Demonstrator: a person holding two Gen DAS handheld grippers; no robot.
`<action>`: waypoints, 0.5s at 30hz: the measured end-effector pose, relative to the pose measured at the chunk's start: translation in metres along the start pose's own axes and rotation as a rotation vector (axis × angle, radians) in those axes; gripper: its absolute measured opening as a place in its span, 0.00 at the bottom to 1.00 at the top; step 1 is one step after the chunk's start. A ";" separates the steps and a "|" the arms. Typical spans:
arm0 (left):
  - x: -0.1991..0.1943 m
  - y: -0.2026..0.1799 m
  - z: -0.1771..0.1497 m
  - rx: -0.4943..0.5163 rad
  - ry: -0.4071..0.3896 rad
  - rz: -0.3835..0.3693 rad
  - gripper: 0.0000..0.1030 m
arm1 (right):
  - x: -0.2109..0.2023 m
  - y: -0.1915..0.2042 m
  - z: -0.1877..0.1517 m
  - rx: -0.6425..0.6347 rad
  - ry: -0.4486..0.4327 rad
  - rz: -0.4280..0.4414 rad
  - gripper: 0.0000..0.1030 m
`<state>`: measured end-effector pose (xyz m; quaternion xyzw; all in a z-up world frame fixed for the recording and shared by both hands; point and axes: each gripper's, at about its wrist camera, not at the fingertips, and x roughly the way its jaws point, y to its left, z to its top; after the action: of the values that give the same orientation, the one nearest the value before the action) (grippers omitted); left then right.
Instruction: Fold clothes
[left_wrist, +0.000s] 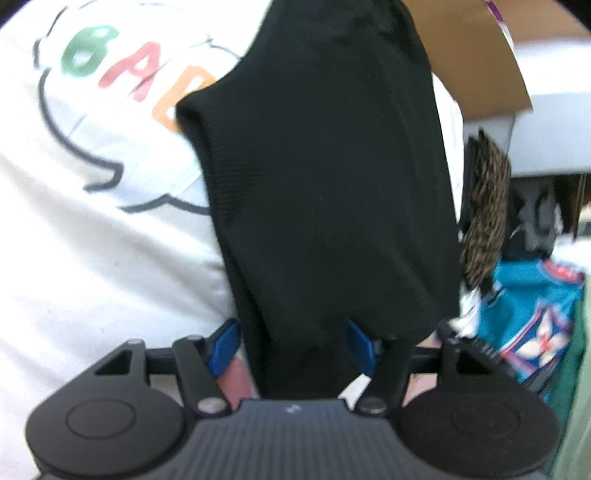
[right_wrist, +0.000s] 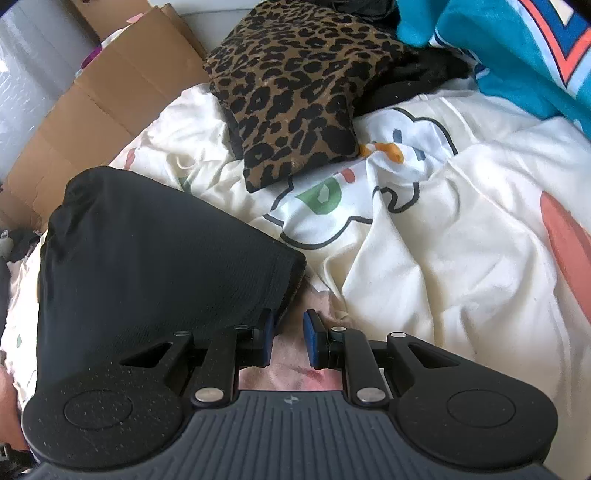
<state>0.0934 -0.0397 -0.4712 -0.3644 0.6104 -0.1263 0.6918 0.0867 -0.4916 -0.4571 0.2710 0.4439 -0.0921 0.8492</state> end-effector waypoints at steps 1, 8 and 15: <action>0.001 0.001 0.000 -0.010 0.004 -0.016 0.62 | 0.001 0.000 0.000 0.006 0.000 0.003 0.22; 0.011 0.010 -0.006 -0.042 0.063 -0.080 0.42 | 0.001 0.000 -0.001 0.008 0.004 0.017 0.22; 0.019 0.023 0.001 -0.098 0.047 -0.105 0.36 | 0.001 -0.005 -0.001 0.021 0.005 0.029 0.23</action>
<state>0.0921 -0.0348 -0.5009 -0.4261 0.6122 -0.1410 0.6510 0.0843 -0.4950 -0.4606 0.2866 0.4410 -0.0839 0.8463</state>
